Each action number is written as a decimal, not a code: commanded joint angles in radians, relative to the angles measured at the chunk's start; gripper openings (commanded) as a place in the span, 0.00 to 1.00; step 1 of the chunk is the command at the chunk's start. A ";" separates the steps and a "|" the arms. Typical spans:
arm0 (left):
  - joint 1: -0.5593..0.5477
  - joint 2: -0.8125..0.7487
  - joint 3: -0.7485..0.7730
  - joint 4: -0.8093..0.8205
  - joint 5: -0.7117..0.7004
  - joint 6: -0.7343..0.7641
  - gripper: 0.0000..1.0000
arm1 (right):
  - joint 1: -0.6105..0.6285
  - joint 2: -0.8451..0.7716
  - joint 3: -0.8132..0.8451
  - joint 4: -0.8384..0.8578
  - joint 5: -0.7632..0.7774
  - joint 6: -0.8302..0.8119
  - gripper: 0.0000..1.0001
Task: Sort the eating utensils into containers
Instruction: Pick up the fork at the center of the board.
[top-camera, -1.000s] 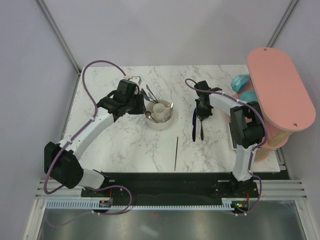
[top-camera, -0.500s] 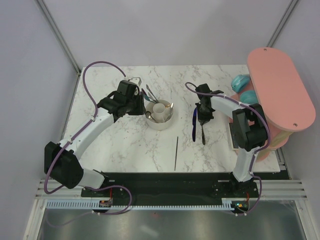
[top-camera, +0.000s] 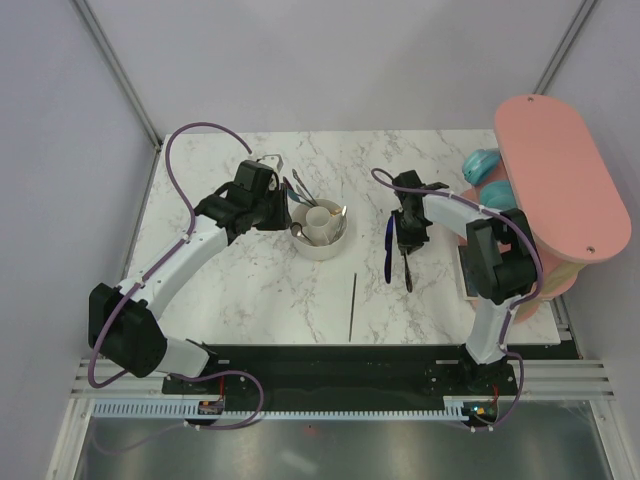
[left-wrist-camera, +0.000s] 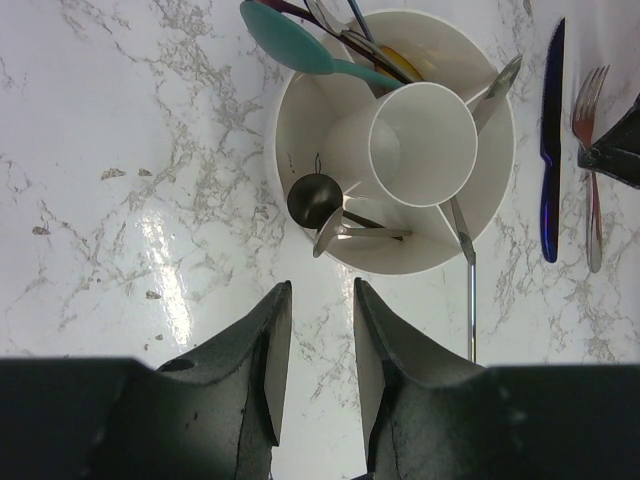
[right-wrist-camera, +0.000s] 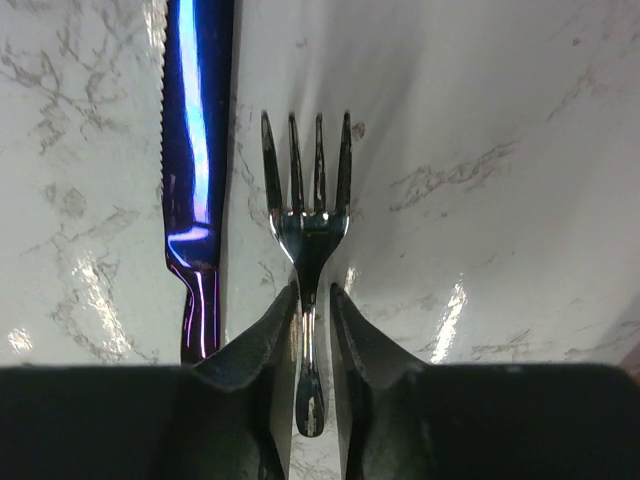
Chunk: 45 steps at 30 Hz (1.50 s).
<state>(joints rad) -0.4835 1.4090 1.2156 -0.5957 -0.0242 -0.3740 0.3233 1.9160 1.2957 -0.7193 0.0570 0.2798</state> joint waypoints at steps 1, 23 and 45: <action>0.005 0.002 0.007 0.027 0.013 -0.020 0.38 | 0.002 -0.055 -0.044 -0.043 -0.016 -0.004 0.27; 0.005 0.005 0.002 0.030 0.018 -0.020 0.38 | 0.003 0.078 0.027 -0.023 -0.083 0.004 0.31; 0.005 -0.007 -0.002 0.033 0.003 -0.025 0.38 | 0.002 -0.162 -0.065 0.119 -0.055 -0.005 0.00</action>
<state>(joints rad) -0.4835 1.4147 1.2156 -0.5922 -0.0174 -0.3748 0.3233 1.8648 1.2583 -0.6979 -0.0021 0.2825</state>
